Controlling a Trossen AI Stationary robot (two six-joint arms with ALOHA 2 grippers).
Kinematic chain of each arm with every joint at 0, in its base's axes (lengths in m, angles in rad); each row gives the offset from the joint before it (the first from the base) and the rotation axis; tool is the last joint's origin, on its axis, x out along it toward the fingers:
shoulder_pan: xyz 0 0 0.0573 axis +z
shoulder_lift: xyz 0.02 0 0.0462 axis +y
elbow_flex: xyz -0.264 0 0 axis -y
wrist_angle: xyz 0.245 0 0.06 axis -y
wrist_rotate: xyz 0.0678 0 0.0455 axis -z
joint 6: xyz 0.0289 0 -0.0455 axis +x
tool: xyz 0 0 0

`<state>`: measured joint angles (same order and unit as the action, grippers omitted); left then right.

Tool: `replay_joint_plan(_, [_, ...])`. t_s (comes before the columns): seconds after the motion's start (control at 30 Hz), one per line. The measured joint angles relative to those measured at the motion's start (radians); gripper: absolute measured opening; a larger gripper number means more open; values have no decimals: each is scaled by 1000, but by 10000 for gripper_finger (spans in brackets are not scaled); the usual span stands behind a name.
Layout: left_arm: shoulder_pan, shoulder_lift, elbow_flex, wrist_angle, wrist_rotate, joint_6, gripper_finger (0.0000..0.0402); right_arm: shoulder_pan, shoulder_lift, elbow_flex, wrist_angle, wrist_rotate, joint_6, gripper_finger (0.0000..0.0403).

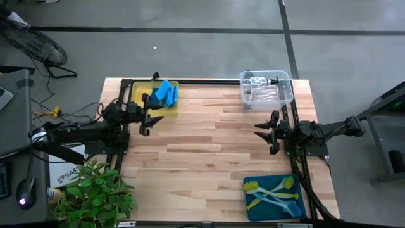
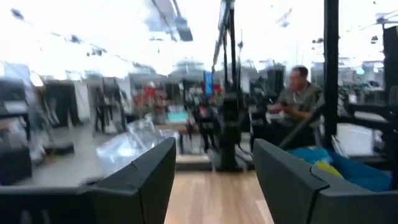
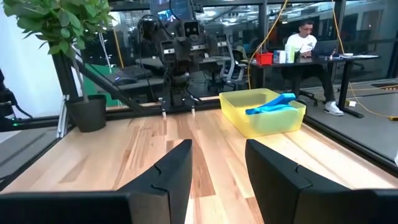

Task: Pick & Place Kitchen Sink Supplies
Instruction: Return to Home Position

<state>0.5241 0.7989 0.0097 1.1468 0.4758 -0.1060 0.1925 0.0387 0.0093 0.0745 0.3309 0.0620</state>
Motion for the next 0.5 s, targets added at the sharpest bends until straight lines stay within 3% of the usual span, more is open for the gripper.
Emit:
replay_joint_plan(0.13, [20, -94, 0, -5, -8, -13, 209, 0, 0, 0, 0, -1, 19, 142])
replay_joint_plan(0.33, [54, -217, 0, -64, 165, -162, 209, 0, 0, 0, 2, 0, 77, 142])
replay_joint_plan(0.5, [51, -352, 0, -109, 210, -253, 209, 0, 0, 0, 2, -1, 61, 142])
